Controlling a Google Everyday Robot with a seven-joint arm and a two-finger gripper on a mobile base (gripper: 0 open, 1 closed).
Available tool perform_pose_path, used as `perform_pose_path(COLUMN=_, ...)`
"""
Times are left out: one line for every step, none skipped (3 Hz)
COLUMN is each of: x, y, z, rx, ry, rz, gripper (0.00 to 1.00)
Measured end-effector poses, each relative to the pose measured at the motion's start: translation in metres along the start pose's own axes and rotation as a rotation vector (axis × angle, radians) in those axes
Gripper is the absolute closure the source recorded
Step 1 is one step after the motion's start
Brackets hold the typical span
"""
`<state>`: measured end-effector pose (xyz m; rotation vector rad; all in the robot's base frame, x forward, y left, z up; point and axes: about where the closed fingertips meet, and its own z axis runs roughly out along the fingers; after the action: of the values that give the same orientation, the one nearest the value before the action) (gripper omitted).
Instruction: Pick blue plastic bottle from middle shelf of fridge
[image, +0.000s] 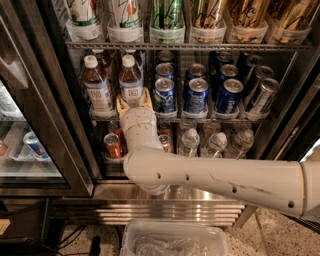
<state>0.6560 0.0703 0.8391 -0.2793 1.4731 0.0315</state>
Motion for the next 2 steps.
perform_pose_path(x=0.0000, y=0.0000, z=0.0000, rx=0.000, ry=0.000, rz=0.000, gripper=0.94)
perform_pose_path(x=0.0000, y=0.0000, z=0.0000, rx=0.000, ry=0.000, rz=0.000, gripper=1.00)
